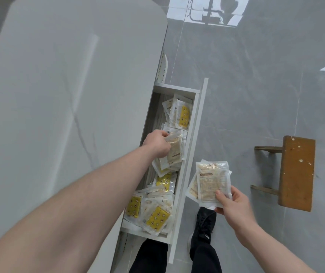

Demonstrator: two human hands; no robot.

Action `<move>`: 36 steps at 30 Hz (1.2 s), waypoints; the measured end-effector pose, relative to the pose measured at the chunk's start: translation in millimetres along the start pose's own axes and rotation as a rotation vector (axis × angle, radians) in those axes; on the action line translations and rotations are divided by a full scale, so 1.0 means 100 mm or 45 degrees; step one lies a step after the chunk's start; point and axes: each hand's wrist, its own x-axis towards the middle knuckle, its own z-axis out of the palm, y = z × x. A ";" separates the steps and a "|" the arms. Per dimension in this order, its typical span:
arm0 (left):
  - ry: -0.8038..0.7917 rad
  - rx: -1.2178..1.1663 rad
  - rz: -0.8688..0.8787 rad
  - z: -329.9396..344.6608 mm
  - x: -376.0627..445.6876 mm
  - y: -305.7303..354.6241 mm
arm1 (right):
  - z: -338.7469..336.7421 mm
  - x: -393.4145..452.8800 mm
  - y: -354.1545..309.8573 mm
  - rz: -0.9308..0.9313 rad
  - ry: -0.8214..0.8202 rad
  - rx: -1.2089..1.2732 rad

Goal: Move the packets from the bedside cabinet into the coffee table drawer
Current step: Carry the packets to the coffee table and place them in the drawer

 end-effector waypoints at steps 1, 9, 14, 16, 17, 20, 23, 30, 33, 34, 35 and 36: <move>-0.002 0.025 0.004 0.01 0.04 0.03 | 0.00 0.00 0.00 0.006 -0.009 -0.002; 0.250 -0.276 0.121 0.10 -0.25 -0.15 | 0.10 0.02 -0.17 -0.003 -0.095 -0.008; -0.420 -0.702 0.005 0.28 -0.61 -0.36 | 0.32 0.11 -0.35 -0.009 -0.157 -0.019; -0.383 -0.744 0.011 0.31 -0.66 -0.42 | 0.40 0.15 -0.40 0.005 -0.176 -0.040; -0.337 -0.780 0.009 0.32 -0.67 -0.43 | 0.43 0.17 -0.43 0.011 -0.170 -0.047; -0.116 -0.809 -0.034 0.28 -0.60 -0.39 | 0.49 0.23 -0.49 0.010 -0.061 -0.042; 0.122 -0.797 -0.114 0.24 -0.42 -0.32 | 0.47 0.28 -0.54 0.027 0.066 0.009; 0.171 -0.457 -0.152 0.20 -0.07 -0.19 | 0.44 0.26 -0.55 0.062 0.028 -0.021; -0.009 -0.295 -0.227 0.21 -0.07 -0.22 | 0.52 0.23 -0.58 0.052 0.029 -0.050; -0.036 -0.286 -0.246 0.20 -0.08 -0.24 | 0.56 0.23 -0.59 0.047 0.029 -0.057; -0.040 -0.284 -0.256 0.18 -0.10 -0.27 | 0.60 0.22 -0.61 0.042 0.026 -0.060; -0.035 -0.286 -0.253 0.15 -0.12 -0.29 | 0.65 0.23 -0.63 0.037 0.022 -0.062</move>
